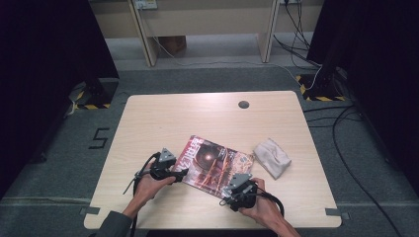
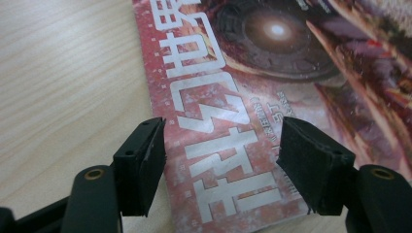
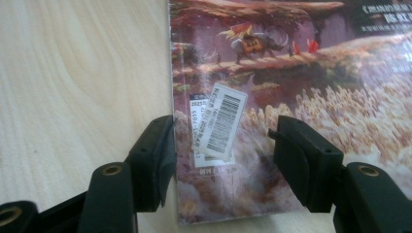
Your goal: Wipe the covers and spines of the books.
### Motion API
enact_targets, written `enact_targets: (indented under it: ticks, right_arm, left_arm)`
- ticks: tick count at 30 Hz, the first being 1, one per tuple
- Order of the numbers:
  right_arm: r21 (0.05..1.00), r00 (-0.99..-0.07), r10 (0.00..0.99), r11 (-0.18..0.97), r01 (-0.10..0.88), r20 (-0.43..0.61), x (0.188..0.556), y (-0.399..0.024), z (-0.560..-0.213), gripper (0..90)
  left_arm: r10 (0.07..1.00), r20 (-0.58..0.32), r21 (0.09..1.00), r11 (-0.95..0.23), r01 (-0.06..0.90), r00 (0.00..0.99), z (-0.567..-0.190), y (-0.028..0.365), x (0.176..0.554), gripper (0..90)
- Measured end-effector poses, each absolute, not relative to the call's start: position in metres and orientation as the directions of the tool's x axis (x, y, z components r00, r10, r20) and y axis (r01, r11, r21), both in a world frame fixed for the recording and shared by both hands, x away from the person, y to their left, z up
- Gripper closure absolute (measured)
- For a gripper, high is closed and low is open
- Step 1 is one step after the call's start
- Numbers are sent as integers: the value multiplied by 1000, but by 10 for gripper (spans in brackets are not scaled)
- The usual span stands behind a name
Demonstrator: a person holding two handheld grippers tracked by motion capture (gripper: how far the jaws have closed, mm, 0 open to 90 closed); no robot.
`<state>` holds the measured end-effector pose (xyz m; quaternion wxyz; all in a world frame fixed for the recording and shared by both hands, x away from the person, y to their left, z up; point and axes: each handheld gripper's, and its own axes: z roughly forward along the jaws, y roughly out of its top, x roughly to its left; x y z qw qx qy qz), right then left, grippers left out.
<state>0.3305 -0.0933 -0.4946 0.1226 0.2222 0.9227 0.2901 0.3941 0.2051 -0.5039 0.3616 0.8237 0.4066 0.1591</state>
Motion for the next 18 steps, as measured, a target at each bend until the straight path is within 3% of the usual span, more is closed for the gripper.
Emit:
enact_targets:
  ticks: [7, 18]
  right_arm:
    - [641, -854, 518, 673, 369, -53, 344, -111, -484, 414]
    - [663, -765, 644, 578, 477, -11, 421, -125, -477, 373]
  left_arm:
    - [784, -2, 711, -435, 552, 621, -504, 203, 388, 327]
    - [766, -17, 692, -455, 561, 642, -502, 190, 342, 307]
